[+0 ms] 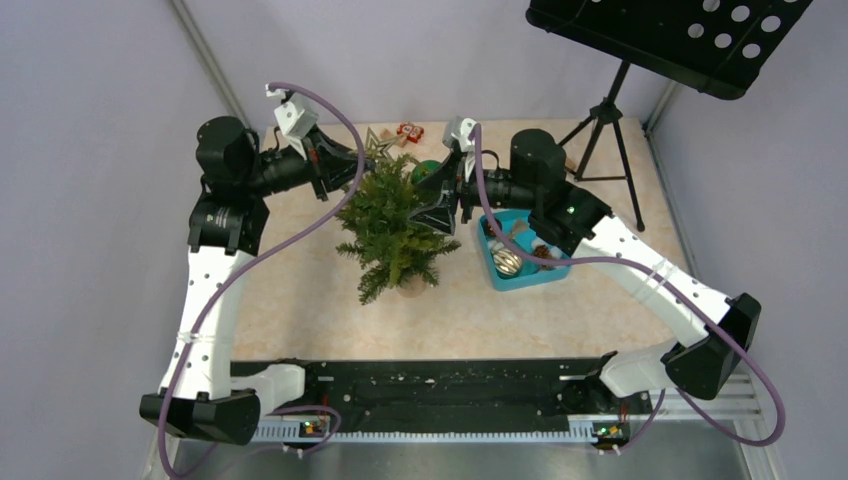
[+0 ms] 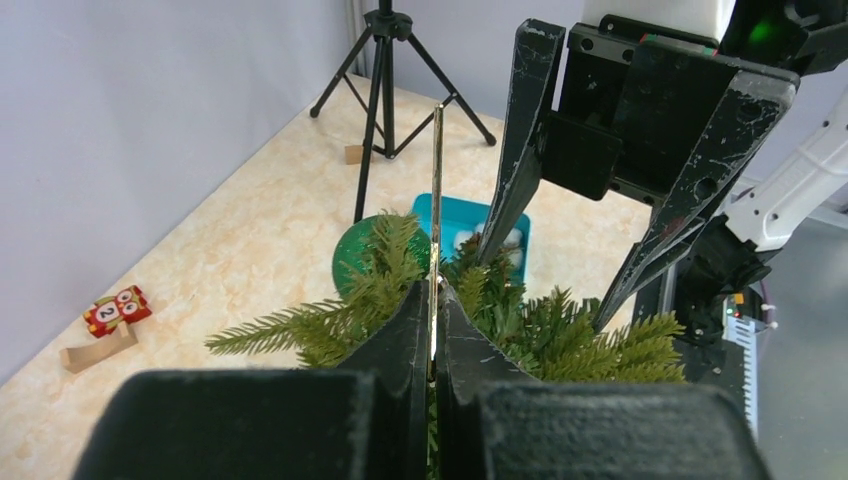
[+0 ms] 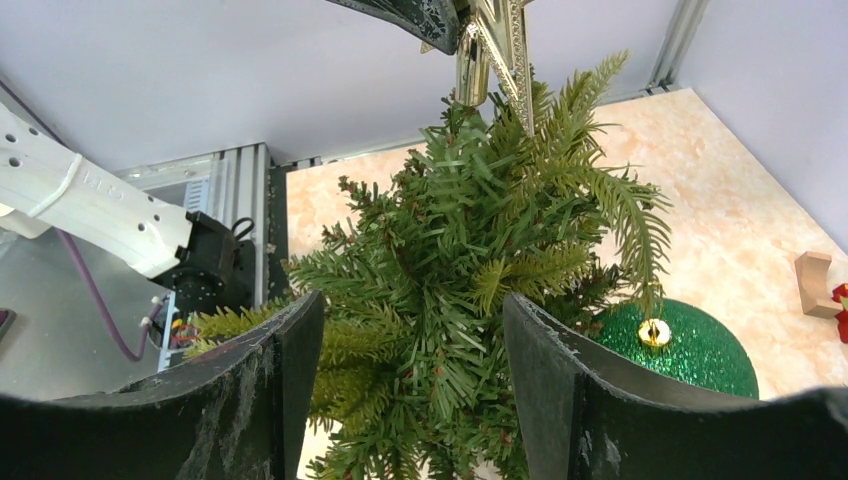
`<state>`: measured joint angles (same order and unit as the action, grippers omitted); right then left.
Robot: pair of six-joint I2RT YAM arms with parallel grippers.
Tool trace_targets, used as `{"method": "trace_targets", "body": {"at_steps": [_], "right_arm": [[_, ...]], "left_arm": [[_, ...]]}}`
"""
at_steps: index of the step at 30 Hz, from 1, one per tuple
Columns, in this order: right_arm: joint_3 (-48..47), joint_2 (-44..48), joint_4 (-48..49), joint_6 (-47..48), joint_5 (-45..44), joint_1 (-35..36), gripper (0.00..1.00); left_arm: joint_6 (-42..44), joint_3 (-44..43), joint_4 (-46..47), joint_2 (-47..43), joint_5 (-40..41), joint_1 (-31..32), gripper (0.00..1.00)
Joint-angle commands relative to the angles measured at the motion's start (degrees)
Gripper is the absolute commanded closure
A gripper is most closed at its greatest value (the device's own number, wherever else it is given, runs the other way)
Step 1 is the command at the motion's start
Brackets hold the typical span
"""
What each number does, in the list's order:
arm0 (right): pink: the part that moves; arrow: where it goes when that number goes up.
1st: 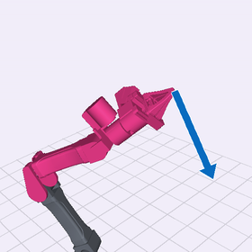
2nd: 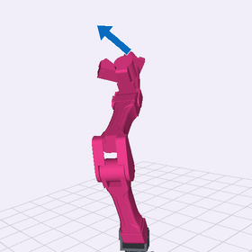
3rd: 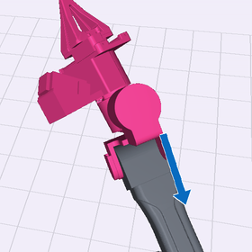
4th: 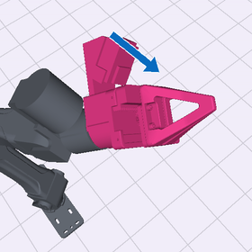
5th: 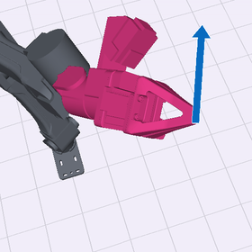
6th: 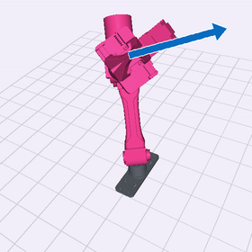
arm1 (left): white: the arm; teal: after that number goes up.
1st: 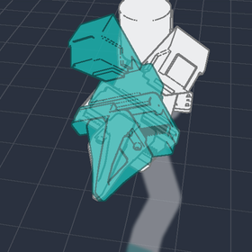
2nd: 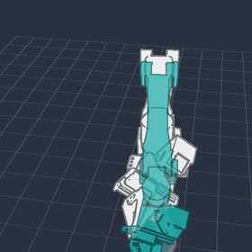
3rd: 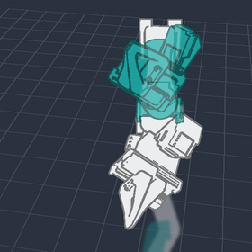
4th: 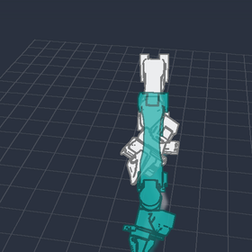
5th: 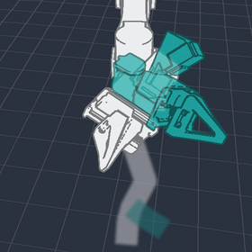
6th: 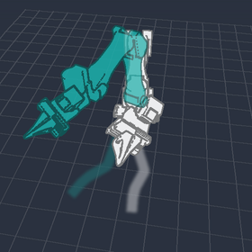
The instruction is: Decorate the small christmas tree
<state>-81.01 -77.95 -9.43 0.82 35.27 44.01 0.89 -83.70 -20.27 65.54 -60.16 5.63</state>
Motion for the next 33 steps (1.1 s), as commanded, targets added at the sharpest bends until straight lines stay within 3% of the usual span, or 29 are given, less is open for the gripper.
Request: {"method": "trace_targets", "body": {"at_steps": [1, 13, 22, 33], "right_arm": [[-0.2, 2.0, 2.2, -0.4, 0.7, -0.1, 0.35], [0.0, 2.2, 2.2, -0.4, 0.9, -0.1, 0.35], [-0.6, 2.1, 1.8, -0.5, 1.2, 0.0, 0.35], [-0.9, 1.6, 1.9, -0.4, 1.4, -0.1, 0.35]], "left_arm": [[-9.3, 0.9, 7.0, -1.3, -0.1, -0.4, 1.00], [-10.1, 4.8, 8.6, -2.3, 2.3, -1.7, 1.00], [-15.8, 7.2, 14.9, -2.8, 2.0, -1.7, 1.00], [-18.9, 10.0, 15.4, -3.2, 0.5, -2.0, 1.00]]}}
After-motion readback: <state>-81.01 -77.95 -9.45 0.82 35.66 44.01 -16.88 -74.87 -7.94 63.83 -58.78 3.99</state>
